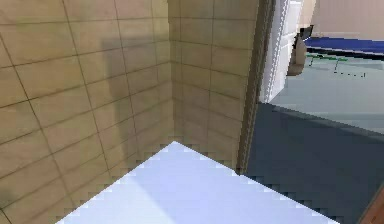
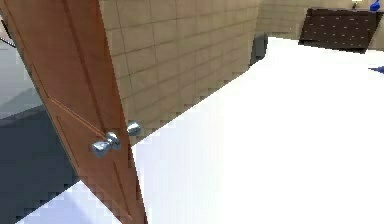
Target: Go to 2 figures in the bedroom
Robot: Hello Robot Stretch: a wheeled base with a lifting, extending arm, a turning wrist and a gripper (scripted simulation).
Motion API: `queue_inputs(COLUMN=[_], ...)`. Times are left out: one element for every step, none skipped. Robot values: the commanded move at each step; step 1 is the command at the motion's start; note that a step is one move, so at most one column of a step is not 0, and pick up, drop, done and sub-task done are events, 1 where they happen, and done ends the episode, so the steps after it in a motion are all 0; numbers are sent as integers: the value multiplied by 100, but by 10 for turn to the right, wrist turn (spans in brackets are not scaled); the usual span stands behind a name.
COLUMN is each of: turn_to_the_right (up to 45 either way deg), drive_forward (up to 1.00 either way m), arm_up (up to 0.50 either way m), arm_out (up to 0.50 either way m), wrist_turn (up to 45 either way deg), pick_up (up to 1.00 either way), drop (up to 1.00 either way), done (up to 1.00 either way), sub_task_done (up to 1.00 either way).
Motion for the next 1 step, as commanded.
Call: queue_inputs(turn_to_the_right=[90], drive_forward=[0], arm_up=[0], arm_out=[0], wrist_turn=[0], pick_up=[0], drop=[0], done=[0], sub_task_done=[0])
